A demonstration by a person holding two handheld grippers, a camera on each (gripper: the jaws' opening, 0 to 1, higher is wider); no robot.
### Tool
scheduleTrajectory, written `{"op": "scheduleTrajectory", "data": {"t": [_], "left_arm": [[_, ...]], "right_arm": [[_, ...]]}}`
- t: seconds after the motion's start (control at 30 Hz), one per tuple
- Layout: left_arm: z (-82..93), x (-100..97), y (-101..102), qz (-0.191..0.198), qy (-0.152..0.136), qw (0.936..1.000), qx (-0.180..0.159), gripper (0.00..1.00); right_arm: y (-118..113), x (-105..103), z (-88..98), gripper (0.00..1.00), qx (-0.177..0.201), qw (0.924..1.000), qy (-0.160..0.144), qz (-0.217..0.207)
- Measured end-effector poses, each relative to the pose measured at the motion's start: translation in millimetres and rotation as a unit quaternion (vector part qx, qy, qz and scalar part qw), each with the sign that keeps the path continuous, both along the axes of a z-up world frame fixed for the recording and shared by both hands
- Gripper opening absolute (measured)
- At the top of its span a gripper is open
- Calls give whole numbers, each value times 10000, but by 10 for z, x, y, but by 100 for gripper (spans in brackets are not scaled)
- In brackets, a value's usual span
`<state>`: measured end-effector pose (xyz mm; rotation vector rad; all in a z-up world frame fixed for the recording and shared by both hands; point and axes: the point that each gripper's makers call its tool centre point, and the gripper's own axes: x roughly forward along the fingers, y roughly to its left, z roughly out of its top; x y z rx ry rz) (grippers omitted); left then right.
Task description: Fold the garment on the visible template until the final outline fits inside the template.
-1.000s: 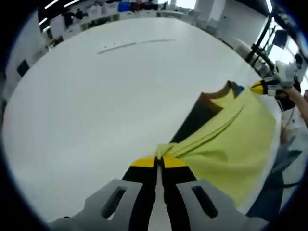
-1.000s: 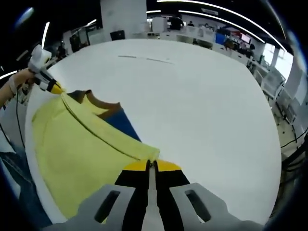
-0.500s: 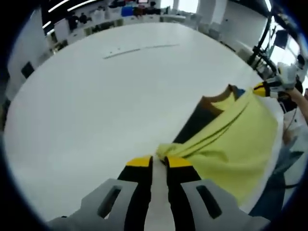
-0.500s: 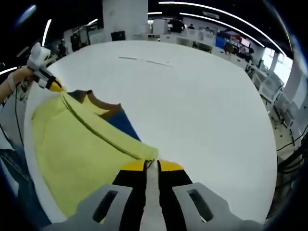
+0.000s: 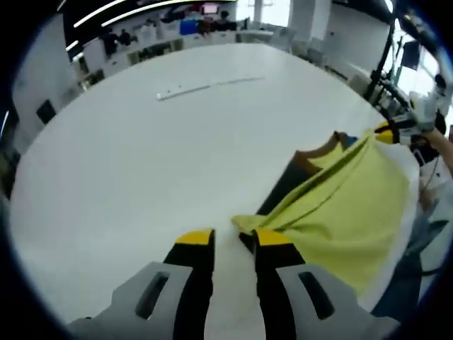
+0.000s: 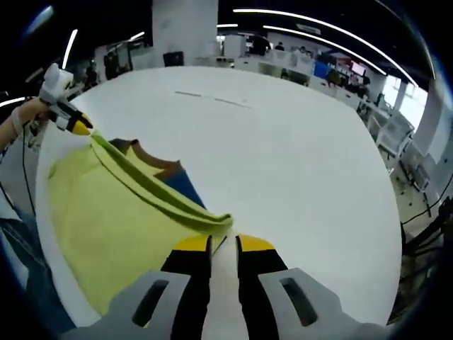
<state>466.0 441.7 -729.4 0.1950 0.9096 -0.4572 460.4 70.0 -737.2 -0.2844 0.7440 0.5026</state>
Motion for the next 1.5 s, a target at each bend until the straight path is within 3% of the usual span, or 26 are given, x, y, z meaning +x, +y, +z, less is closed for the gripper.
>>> {"op": "scheduleTrajectory", "data": {"t": [0.6, 0.87, 1.03, 1.5], "left_arm": [[247, -113, -44, -35, -314, 9994, -130, 37], [372, -200, -87, -98, -477, 9985, -234, 46], [408, -314, -151, -233, -433, 9983, -317, 51], [476, -575, -238, -387, -456, 9966, -565, 59]], "right_arm": [[-22, -104, 153, 29, 43, 9998, -170, -26], [-28, -202, 211, 41, 40, 9997, -228, -2], [-17, -281, 232, 49, 103, 9997, -240, 1], [15, -524, 208, 53, 164, 9997, -146, 123]]}}
